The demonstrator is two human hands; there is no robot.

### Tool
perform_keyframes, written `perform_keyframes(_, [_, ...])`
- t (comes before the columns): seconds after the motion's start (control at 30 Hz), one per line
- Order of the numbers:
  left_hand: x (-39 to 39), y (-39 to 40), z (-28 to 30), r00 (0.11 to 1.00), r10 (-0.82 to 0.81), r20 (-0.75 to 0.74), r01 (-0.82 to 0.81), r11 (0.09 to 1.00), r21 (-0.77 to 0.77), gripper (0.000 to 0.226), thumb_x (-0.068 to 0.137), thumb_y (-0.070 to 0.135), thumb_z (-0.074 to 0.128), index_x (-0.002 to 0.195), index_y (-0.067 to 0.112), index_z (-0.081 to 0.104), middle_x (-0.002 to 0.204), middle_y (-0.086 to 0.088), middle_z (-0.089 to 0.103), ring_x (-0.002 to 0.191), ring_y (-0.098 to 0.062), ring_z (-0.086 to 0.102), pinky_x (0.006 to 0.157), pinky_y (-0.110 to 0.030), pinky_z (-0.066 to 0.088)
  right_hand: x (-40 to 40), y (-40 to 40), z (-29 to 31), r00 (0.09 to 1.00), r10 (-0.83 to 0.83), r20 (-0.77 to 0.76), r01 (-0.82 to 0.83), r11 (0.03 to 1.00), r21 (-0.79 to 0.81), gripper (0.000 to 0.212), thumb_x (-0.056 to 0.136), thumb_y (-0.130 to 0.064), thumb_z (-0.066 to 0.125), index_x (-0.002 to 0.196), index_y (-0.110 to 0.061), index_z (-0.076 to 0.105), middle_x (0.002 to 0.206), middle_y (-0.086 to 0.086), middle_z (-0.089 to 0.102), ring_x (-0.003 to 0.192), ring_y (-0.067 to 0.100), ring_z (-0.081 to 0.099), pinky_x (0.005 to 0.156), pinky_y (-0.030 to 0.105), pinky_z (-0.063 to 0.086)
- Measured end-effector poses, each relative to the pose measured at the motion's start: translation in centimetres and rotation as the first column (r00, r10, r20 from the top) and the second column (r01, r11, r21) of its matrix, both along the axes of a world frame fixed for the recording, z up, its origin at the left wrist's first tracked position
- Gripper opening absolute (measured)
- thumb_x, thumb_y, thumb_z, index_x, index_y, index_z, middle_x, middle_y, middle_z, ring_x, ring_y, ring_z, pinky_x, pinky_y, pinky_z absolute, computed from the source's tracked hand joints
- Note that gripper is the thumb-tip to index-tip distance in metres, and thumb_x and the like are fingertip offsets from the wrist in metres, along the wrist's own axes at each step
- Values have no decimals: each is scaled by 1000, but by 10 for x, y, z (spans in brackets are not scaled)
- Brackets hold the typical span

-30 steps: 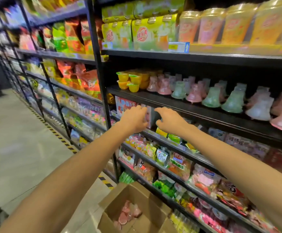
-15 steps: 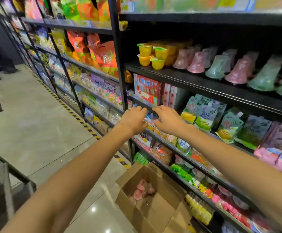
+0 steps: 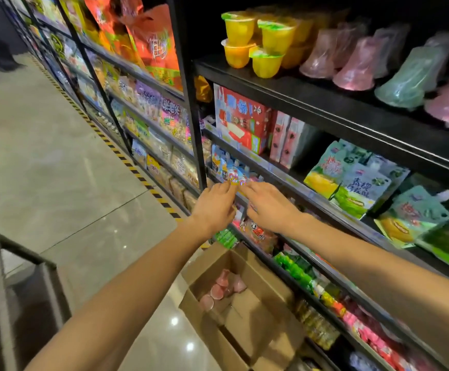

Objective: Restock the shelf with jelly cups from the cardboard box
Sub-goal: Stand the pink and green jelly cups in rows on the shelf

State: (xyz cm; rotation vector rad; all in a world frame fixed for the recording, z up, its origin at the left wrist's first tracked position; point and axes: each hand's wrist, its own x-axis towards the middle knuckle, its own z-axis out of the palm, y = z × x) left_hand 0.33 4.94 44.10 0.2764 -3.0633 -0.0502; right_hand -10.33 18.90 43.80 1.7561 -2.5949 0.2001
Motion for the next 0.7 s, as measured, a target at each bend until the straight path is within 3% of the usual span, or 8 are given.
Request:
perform_keyframes(0.13, [-12,-10,-41,1000,0,27,0,1000,6,50,88,28,55,134,11,42,135,-6,45,128,-28,42,96,-42,40,-17,-8,-40,999,27,42,-26,999,-19,58,87,-14,52,145,-9,44,137,13,53,127,32,47,110,42,34])
perform_keyframes(0.3, [-13,-19,-109,995,2,104,-7,999,47,64,86,25,59,144,9,37,153,-10,35,142,-30,30,109,-43,33,-15,-16,-106,992,-2,128,4,1000,-17,62,84,-9,50,145,-12,45,141,9,53,128,29,51,110,43,37])
perform_keyframes(0.43, [-11,-28,-176,985,38,169,-62,988,140,75,72,35,77,137,15,46,139,-5,52,131,-26,44,98,-41,44,-15,-18,-156,979,-45,198,33,997,65,65,86,-10,57,149,-16,40,147,7,46,137,27,41,114,45,34])
perform_keyframes(0.53, [-13,-41,-233,978,2,209,-41,983,181,64,83,38,66,140,17,44,141,-3,49,134,-25,42,102,-37,41,-17,-19,-207,973,-66,222,62,998,23,57,82,-9,58,139,-10,51,134,10,58,128,27,50,114,43,35])
perform_keyframes(0.63, [-10,-51,-292,972,-13,234,-51,963,265,62,78,31,64,136,18,45,133,-3,49,129,-26,43,98,-37,42,-19,-20,-270,958,-103,268,101,995,20,56,88,-23,38,140,-9,51,131,8,60,122,27,55,109,43,41])
perform_keyframes(0.7, [-4,-54,-337,965,-5,264,-75,953,294,69,83,30,65,145,18,38,144,-3,42,135,-26,38,104,-39,40,-22,-18,-319,954,-131,271,124,991,44,55,85,-17,46,140,-11,52,132,5,61,121,26,56,109,38,38])
